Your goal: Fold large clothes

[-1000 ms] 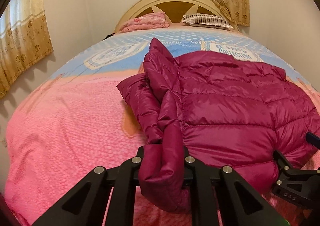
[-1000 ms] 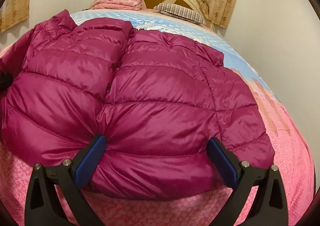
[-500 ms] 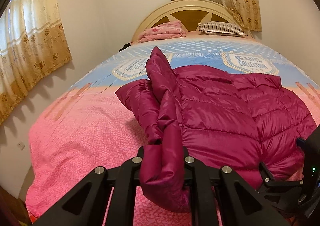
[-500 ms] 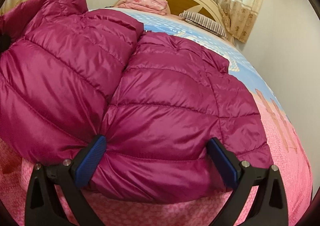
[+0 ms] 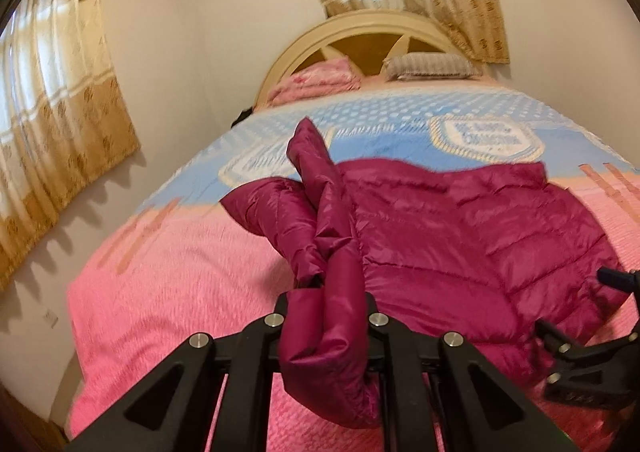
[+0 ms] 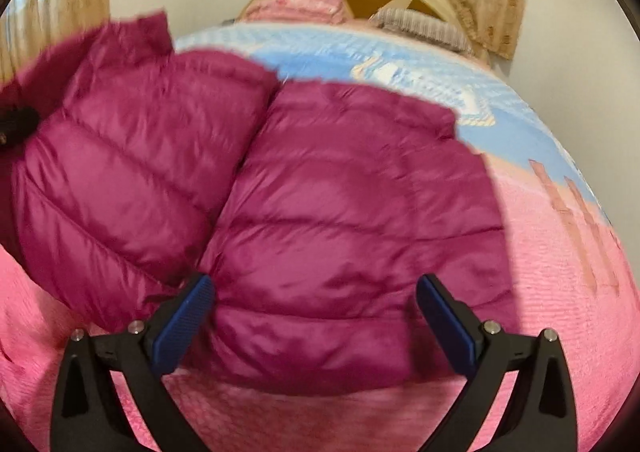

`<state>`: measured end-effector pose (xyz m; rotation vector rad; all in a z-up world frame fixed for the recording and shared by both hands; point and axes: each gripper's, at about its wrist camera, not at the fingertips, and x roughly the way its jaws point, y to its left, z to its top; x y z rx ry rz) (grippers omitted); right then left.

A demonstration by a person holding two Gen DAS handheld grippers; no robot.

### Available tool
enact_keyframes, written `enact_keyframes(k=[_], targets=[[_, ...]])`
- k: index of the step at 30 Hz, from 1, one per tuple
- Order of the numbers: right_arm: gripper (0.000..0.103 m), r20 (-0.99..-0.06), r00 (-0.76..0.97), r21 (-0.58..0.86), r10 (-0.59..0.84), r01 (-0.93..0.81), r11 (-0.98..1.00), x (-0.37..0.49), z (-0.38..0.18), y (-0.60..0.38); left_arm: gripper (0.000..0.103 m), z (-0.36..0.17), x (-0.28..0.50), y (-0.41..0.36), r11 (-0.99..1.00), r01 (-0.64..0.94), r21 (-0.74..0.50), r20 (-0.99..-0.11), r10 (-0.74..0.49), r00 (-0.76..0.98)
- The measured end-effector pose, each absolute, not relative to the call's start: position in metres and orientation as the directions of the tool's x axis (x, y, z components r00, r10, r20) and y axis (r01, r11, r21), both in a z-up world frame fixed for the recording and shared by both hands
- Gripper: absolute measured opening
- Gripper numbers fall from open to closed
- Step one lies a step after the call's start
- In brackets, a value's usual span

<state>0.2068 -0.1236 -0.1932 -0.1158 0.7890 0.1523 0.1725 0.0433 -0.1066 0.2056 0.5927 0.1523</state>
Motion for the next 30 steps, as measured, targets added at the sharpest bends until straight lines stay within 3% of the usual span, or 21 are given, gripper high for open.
enact_keyframes(k=[8, 14, 19, 27, 30], targets=[[0.103, -0.665, 0.747, 0.032, 0.01, 0.015, 0.999, 0.209, -0.178, -0.215, 0.01, -0.072, 0.175, -0.021, 0.949, 0.036, 0.313, -0.45, 0.115, 0.886], [0.103, -0.688, 0.72, 0.046, -0.089, 0.166, 0.985, 0.21, -0.192, -0.282, 0.01, -0.072, 0.186, -0.097, 0.901, 0.166, 0.4, -0.422, 0.02, 0.906], [0.103, -0.701, 0.697, 0.069, -0.151, 0.276, 0.959, 0.196, -0.2, -0.333, 0.01, -0.104, 0.198, -0.168, 0.822, 0.275, 0.499, -0.441, -0.032, 0.897], [0.103, -0.71, 0.684, 0.104, -0.167, 0.336, 0.936, 0.172, -0.21, -0.364, 0.011, -0.189, 0.21, -0.24, 0.663, 0.341, 0.667, -0.454, -0.001, 0.891], [0.103, -0.717, 0.678, 0.115, -0.164, 0.346, 0.931, 0.168, -0.217, -0.373, 0.017, -0.2, 0.208, -0.246, 0.634, 0.329, 0.7, -0.43, 0.007, 0.903]])
